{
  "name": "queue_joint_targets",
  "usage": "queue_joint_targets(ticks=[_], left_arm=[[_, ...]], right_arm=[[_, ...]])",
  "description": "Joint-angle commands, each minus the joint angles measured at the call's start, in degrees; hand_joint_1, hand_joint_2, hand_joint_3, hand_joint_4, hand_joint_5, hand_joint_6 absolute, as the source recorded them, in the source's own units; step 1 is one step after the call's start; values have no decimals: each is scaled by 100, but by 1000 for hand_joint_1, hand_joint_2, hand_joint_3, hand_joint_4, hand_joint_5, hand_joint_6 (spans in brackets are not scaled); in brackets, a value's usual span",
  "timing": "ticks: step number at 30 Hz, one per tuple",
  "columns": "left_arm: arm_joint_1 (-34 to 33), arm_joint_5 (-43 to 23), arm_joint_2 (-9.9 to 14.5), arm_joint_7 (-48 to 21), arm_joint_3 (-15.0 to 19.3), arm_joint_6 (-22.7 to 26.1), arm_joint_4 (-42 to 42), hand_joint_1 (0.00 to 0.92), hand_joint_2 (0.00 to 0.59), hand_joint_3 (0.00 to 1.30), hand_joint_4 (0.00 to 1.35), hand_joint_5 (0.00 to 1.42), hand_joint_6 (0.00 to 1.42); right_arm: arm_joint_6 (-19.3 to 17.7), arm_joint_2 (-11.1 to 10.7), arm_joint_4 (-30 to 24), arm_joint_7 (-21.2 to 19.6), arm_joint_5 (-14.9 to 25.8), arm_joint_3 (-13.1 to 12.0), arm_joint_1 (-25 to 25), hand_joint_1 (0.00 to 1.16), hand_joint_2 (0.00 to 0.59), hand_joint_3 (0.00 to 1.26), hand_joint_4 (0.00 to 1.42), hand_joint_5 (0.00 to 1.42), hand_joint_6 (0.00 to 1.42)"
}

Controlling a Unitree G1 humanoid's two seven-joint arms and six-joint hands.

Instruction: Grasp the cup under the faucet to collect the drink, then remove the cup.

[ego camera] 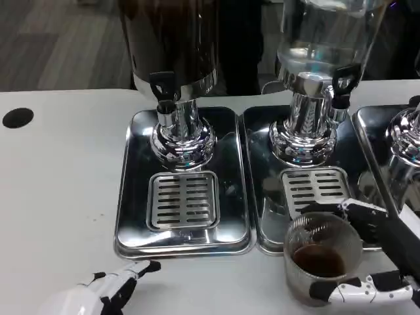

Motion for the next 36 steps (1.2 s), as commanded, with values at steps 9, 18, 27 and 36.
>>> queue_joint_targets(ticks=[9,18,27,36], left_arm=[[252,382,-35,-160,-201,284,-373,7,96,269,222,281,179],[323,542,-99,-104,-370,372,-453,7,96,269,222,281,179],[441,533,-83,-24,-362,351,-489,7,96,269,222,281,179],[521,487,-63,-40,-287,323,-547,7,96,269,222,281,179]], right_arm=[[-1527,251,1354,-143,331,-195,-250,844,113,472,475,528,517],[-2388,326,2201,-405,91,-331,-465,836,116,477,489,544,533],[-2945,302,2947,-1072,-703,-362,-683,835,116,482,491,545,534],[-3013,195,3384,-1700,-1336,-180,-834,801,107,296,313,428,346]])
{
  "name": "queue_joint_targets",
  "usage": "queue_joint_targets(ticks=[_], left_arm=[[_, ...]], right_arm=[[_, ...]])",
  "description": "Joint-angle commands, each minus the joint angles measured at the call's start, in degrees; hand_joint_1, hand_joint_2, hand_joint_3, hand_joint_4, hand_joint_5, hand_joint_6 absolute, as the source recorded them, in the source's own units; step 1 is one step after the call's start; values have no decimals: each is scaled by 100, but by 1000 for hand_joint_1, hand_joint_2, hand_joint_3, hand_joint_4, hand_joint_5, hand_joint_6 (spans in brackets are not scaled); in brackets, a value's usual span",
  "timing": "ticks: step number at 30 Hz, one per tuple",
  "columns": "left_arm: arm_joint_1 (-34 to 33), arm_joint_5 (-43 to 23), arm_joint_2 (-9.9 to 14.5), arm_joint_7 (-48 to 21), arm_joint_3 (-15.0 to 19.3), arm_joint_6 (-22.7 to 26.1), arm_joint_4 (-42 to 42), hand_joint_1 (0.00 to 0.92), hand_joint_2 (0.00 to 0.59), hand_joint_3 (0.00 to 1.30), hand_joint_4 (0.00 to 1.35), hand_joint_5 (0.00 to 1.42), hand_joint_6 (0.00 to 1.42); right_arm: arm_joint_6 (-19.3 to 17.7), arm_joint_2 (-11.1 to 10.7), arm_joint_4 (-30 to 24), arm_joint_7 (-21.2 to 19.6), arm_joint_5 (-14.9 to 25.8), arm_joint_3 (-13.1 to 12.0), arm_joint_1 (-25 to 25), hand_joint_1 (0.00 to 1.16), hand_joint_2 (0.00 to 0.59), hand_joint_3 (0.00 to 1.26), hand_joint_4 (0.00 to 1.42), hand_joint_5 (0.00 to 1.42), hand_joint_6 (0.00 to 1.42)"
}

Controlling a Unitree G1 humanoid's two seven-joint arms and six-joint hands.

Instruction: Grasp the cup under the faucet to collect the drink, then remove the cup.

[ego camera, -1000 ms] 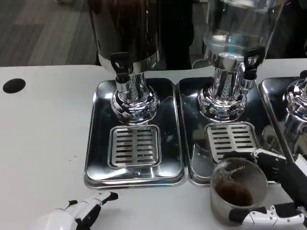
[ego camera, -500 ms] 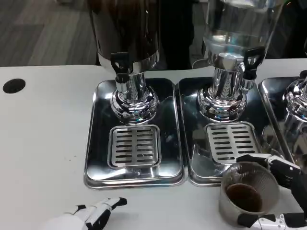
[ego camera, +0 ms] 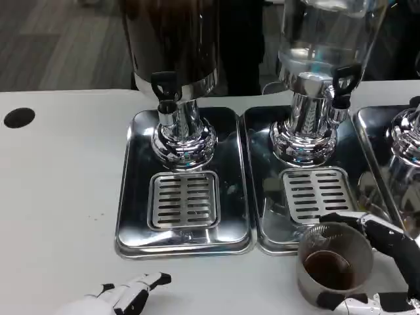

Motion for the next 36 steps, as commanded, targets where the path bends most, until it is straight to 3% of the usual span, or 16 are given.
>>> queue_joint_targets(ticks=[1,4,14,18,24,28,30,32,33,36], left_arm=[[75,36,14,51,30,1,-59,7,96,269,222,281,179],[44,54,5,25,-8,11,-48,7,96,269,222,281,184],[3,48,14,17,-36,25,-38,9,96,269,222,281,192],[1,22,29,19,-21,9,-32,9,96,269,220,281,193],[-30,-55,44,46,19,-19,8,9,96,269,213,281,183],[-50,-117,48,64,35,-51,54,9,96,269,212,281,182],[-57,-167,51,119,60,-90,108,9,96,269,212,278,181],[-70,-200,48,195,85,-138,163,7,97,269,212,271,163],[-96,-226,45,245,95,-168,206,3,105,263,212,262,160],[-184,-273,51,390,119,-259,310,0,124,241,189,231,140]], right_arm=[[-85,-110,121,-224,-244,115,-65,788,109,231,279,398,321],[-87,-179,104,-260,-283,204,-70,755,109,164,234,364,302],[-61,-267,-124,-276,-169,355,-12,716,105,155,186,337,287],[-44,-266,-330,-260,-105,386,38,687,111,98,11,144,120],[191,-363,-944,-52,356,490,153,548,128,48,0,64,69],[576,-416,-1368,206,851,514,214,228,223,93,0,29,44],[804,-443,-1639,329,1094,465,274,189,375,125,0,17,3],[905,-480,-1933,220,912,292,358,195,506,135,0,13,0],[1003,-509,-2136,109,660,175,419,236,565,139,0,13,0],[1820,-572,-2999,-561,-793,-246,652,319,586,133,0,0,0]])
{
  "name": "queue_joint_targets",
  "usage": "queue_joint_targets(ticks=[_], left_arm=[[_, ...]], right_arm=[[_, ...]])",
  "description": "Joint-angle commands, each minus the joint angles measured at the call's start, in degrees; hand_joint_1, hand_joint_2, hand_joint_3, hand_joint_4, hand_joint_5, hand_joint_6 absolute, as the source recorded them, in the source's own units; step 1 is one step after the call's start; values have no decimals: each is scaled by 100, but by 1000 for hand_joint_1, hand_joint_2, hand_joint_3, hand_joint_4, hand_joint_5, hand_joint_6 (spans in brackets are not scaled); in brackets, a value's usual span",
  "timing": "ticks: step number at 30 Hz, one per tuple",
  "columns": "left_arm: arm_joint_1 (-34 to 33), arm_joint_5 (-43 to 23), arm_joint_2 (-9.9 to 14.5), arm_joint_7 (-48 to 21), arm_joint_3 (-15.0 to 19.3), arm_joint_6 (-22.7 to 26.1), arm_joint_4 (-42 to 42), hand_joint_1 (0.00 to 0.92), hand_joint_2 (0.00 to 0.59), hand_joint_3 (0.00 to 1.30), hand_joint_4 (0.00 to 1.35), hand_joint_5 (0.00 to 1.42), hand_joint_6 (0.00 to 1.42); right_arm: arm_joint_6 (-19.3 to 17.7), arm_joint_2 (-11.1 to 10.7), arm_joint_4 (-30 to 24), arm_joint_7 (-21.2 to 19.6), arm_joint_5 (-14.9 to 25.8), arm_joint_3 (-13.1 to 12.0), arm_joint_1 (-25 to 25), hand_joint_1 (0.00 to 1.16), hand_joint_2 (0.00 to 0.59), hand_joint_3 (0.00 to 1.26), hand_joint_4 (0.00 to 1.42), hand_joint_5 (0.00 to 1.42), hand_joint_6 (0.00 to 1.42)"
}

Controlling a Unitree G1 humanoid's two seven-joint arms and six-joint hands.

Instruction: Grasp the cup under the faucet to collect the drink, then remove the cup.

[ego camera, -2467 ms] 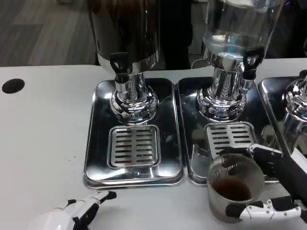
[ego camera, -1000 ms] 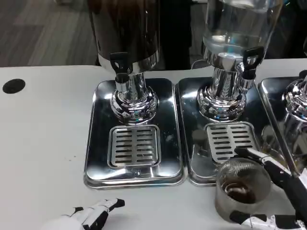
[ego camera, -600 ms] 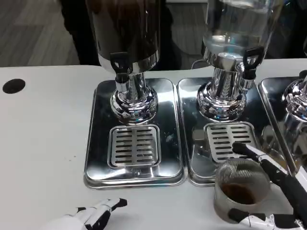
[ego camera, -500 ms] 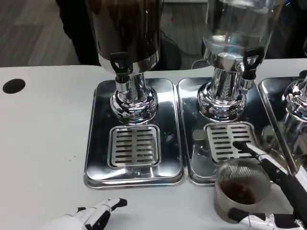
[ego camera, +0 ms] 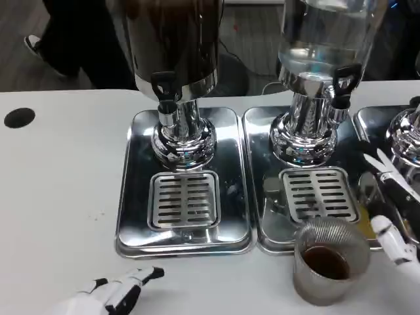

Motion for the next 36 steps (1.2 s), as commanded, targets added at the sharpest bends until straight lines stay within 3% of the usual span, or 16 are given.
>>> queue_joint_targets(ticks=[1,5,9,16,23,36], left_arm=[[-112,-32,19,233,25,-161,154,0,127,238,178,221,126],[-233,-25,33,392,78,-231,229,0,141,229,165,196,106],[-465,1,95,512,250,-234,313,0,134,218,134,172,82],[-787,444,177,402,557,99,147,0,118,166,63,111,5],[-1379,261,553,91,1022,204,369,0,118,154,58,101,0],[-1951,-369,841,-100,1387,228,858,0,116,153,62,100,8]], right_arm=[[929,-97,-946,-743,-1520,-445,297,363,586,125,0,0,0],[1791,-88,-1529,-1361,-2615,-454,498,427,586,119,0,0,0],[2404,-38,-1836,-1735,-3089,-364,709,436,586,113,0,0,0],[3177,-34,-2310,-1905,-3229,-270,980,439,586,109,0,0,0],[3747,14,-2626,-1958,-3321,-112,1171,431,586,107,0,0,0],[3938,-19,-2797,-1984,-3124,-33,1300,420,586,125,0,0,0]])
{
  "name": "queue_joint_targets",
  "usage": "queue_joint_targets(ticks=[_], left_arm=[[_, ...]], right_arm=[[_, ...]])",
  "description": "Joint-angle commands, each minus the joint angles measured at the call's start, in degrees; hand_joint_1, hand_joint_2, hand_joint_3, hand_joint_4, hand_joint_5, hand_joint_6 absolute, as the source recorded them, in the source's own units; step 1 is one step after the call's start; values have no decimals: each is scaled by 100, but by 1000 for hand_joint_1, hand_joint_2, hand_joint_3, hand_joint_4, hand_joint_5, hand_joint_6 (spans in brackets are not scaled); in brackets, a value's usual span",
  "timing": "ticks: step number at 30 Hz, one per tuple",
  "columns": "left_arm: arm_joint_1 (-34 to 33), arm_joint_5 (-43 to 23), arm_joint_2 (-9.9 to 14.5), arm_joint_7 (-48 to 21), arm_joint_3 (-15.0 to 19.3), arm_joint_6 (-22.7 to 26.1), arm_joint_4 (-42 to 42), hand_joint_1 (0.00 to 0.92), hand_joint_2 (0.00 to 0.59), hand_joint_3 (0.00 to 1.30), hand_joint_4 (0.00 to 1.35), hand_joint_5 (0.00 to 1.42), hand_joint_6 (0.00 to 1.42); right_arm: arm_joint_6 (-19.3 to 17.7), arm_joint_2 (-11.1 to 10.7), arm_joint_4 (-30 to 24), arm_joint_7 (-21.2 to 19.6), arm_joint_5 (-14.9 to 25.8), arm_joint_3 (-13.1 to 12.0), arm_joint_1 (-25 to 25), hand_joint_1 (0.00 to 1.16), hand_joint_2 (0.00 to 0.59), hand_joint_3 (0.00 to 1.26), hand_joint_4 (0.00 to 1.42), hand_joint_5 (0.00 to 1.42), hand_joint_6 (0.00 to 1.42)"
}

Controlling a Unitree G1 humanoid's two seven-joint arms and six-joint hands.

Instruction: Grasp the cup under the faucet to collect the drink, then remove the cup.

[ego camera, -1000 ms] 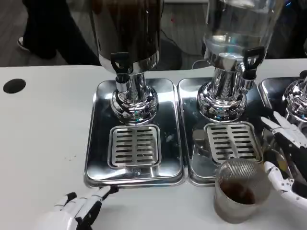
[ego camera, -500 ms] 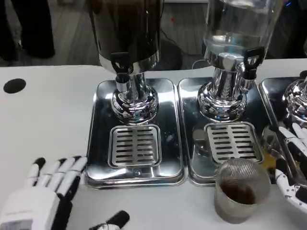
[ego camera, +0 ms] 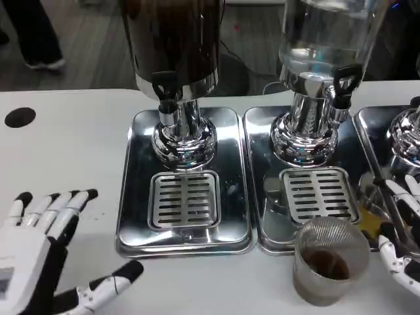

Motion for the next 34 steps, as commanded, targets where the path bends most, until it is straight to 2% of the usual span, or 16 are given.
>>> queue_joint_targets(ticks=[1,11,34], left_arm=[[-224,-161,85,-96,157,60,135,0,116,153,62,100,9],[-409,-226,76,-85,111,84,393,0,116,153,63,100,26],[-444,-213,39,-65,-42,134,352,0,115,162,71,100,32]], right_arm=[[13,-15,-89,-97,112,42,97,420,586,125,0,0,0],[40,-24,-179,-68,232,37,167,417,586,134,0,0,0],[-16,-32,-262,-108,426,1,253,429,586,139,0,0,0]])
